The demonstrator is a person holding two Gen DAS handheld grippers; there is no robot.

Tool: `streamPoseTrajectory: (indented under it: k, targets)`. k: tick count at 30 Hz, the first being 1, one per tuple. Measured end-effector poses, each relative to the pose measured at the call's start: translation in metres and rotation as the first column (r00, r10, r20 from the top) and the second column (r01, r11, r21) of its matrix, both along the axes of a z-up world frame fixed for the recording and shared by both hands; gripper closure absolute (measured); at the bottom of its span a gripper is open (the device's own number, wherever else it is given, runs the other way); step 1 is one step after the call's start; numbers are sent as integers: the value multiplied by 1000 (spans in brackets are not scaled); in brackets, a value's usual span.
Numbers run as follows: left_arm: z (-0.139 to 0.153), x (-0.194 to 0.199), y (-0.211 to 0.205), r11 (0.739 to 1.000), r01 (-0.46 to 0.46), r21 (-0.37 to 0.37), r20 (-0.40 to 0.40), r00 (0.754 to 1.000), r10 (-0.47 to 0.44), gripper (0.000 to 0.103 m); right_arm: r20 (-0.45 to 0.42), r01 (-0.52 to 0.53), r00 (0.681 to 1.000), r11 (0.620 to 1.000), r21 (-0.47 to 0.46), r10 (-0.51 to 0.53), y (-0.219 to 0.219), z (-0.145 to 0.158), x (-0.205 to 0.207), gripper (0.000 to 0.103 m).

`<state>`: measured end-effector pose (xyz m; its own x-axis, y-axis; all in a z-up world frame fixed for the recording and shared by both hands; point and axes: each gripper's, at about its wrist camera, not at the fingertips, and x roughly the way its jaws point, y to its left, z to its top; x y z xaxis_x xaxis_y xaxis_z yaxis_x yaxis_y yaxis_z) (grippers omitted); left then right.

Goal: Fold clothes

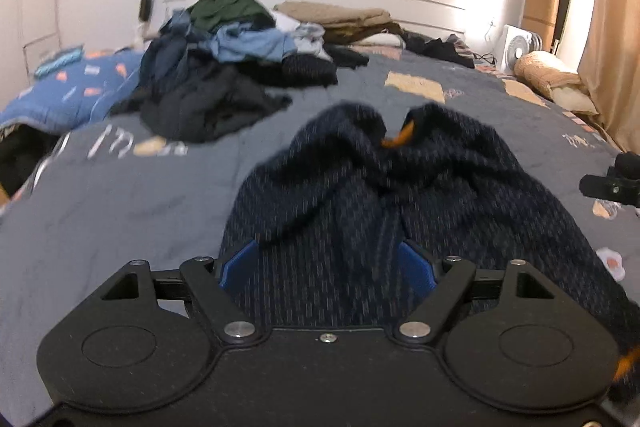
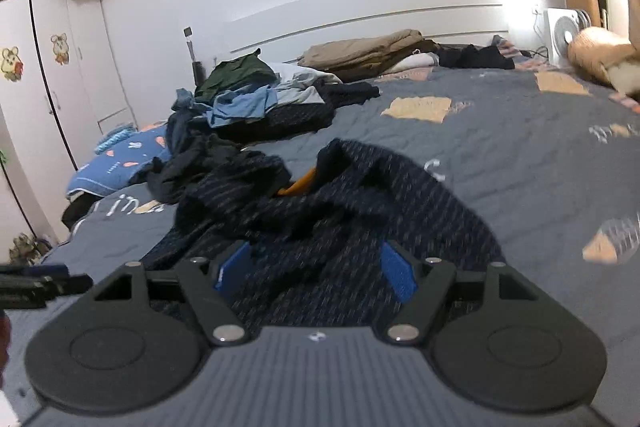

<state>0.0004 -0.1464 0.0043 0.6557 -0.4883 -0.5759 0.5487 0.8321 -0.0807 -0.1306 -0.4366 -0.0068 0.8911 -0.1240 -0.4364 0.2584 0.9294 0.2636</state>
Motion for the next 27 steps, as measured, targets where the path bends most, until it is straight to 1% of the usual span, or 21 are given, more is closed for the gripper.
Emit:
streamPoseTrajectory:
  k: [3, 7, 9, 13, 16, 17, 19, 20, 21, 27]
  targets:
    - [-10, -16, 15, 999, -23, -27, -36, 999, 22, 27, 34, -12, 999, 999, 48, 11, 12, -7, -22, 31]
    - [-20, -33, 33, 998, -47, -31, -61, 997, 45, 27, 72, -24, 997, 996, 82, 18, 23, -17, -43, 31]
    - [-29, -39, 40, 998, -57, -15, -77, 995, 56, 27, 74, -44, 997, 997, 62, 39, 29, -22, -50, 31]
    - [-38, -47, 53, 995, -68, 68, -72, 995, 73, 27, 51, -70, 996, 997, 14, 69, 37, -25, -58, 31]
    - [-42, -44, 69, 994, -98, 56, -129, 986, 105, 27, 62, -84, 995, 996, 23, 82, 40, -20, -63, 31]
    - [-43, -43, 75, 993, -109, 50, -149, 982, 115, 28, 65, -88, 994, 996, 25, 86, 41, -19, -65, 31]
    - [-50, -41, 84, 990, -137, 20, -226, 964, 138, 37, 71, -93, 993, 996, 18, 91, 44, -15, -66, 31]
    - [-53, -41, 86, 990, -141, 13, -252, 958, 139, 40, 75, -97, 993, 995, 16, 95, 46, -14, -66, 31]
    - [-54, -42, 86, 990, -136, 20, -256, 957, 137, 43, 80, -102, 992, 995, 17, 100, 47, -13, -65, 31]
    - [-62, -49, 80, 991, -117, 65, -257, 958, 130, 44, 81, -122, 990, 992, 43, 119, 53, -16, -59, 31]
